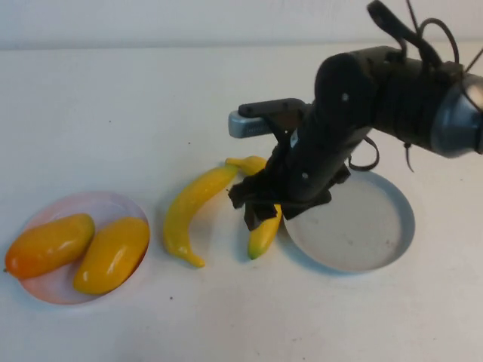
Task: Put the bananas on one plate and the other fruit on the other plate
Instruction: Put another type of fruit in the right plate
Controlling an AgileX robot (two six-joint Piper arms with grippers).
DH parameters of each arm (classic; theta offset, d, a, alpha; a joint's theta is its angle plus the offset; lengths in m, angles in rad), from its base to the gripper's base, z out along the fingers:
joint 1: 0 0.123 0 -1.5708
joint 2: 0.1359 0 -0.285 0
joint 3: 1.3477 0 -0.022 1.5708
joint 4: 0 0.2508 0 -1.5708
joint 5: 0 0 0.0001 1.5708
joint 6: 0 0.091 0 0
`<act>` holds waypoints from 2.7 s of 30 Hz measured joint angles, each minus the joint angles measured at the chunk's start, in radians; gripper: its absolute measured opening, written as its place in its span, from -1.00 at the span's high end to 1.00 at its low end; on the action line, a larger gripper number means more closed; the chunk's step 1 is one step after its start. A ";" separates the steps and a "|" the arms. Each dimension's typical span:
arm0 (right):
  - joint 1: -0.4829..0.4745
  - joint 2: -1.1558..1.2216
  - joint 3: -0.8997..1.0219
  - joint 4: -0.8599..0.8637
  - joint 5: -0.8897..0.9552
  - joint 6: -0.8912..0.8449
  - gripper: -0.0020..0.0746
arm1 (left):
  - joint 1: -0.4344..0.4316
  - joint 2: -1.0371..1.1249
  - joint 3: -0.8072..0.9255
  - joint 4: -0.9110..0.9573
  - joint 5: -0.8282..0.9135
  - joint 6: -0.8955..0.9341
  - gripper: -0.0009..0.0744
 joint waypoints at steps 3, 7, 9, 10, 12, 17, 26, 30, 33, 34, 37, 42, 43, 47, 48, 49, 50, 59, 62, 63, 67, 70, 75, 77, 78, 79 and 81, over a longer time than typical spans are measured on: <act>0.000 0.087 -0.131 -0.083 0.002 0.051 -0.18 | 0.000 0.000 0.000 0.000 0.000 0.000 0.97; 0.000 0.200 -0.290 -0.172 0.025 0.063 -0.18 | 0.000 0.000 0.000 0.000 0.000 0.000 0.97; 0.000 0.258 -0.366 -0.215 0.051 0.064 -0.18 | 0.000 0.000 0.000 0.000 0.000 0.000 0.97; 0.000 0.286 -0.399 -0.233 0.061 0.065 -0.18 | 0.000 0.000 0.000 0.000 0.000 0.000 0.97; -0.002 0.336 -0.453 -0.254 0.080 0.065 -0.18 | 0.000 0.000 0.000 0.000 0.000 0.000 0.97; -0.018 0.412 -0.514 -0.266 0.110 0.065 -0.17 | 0.000 0.000 0.000 0.000 0.000 0.000 0.97; -0.028 0.435 -0.521 -0.268 0.112 0.058 0.00 | 0.000 0.000 0.000 0.000 0.000 0.000 0.97; -0.032 0.438 -0.524 -0.268 0.097 0.047 0.18 | 0.000 0.000 0.000 0.000 0.000 0.000 0.97; -0.032 0.438 -0.524 -0.257 0.093 0.047 0.21 | 0.000 0.000 0.000 0.000 0.000 0.000 0.97; -0.032 0.438 -0.524 -0.252 0.092 0.047 0.21 | 0.000 0.000 0.000 0.000 0.000 0.000 0.97; -0.032 0.417 -0.524 -0.243 0.085 0.046 0.21 | 0.000 0.000 0.000 0.000 0.000 0.000 0.97; -0.032 0.296 -0.524 -0.241 0.090 0.075 0.21 | 0.000 0.000 0.000 0.000 0.000 0.000 0.97; -0.033 0.267 -0.524 -0.243 0.103 0.082 0.21 | 0.000 0.000 0.000 0.000 0.000 0.000 0.97; -0.044 0.180 -0.509 -0.269 0.163 0.107 0.21 | 0.000 0.000 0.000 0.000 0.000 0.000 0.97; -0.051 0.158 -0.491 -0.282 0.173 0.115 0.21 | 0.000 0.000 0.000 0.000 0.000 0.000 0.97; -0.060 0.134 -0.466 -0.294 0.179 0.125 0.21 | 0.000 0.000 0.000 0.000 0.000 0.000 0.97; -0.068 0.109 -0.432 -0.303 0.178 0.130 0.21 | 0.000 0.000 0.000 0.000 0.000 0.000 0.97; -0.180 -0.124 0.029 -0.311 0.025 0.216 0.21 | 0.000 0.000 0.000 0.000 0.000 0.000 0.97; -0.215 -0.148 0.139 -0.281 -0.027 0.222 0.21 | 0.000 0.000 0.000 0.000 0.000 0.000 0.97; -0.226 -0.149 0.164 -0.269 -0.043 0.222 0.21 | 0.000 0.000 0.000 0.000 0.000 0.000 0.97; -0.255 -0.139 0.203 -0.253 -0.084 0.222 0.21 | 0.000 0.000 0.000 0.000 0.000 0.000 0.97; -0.262 -0.110 0.206 -0.249 -0.087 0.222 0.21 | 0.000 0.000 0.000 0.000 0.000 0.000 0.97; -0.262 -0.066 0.206 -0.242 -0.079 0.222 0.21 | 0.000 0.000 0.000 0.000 0.000 0.000 0.97; -0.262 -0.052 0.206 -0.242 -0.079 0.222 0.21 | 0.000 0.000 0.000 0.000 0.000 0.000 0.97; -0.262 -0.048 0.206 -0.242 -0.079 0.222 0.21 | 0.000 0.000 0.000 0.000 0.000 0.000 0.97; -0.262 -0.044 0.206 -0.242 -0.079 0.222 0.19 | 0.000 0.000 0.000 0.000 0.000 0.000 0.97; -0.262 -0.044 0.206 -0.242 -0.079 0.222 0.09 | 0.000 0.000 0.000 0.000 0.000 0.000 0.97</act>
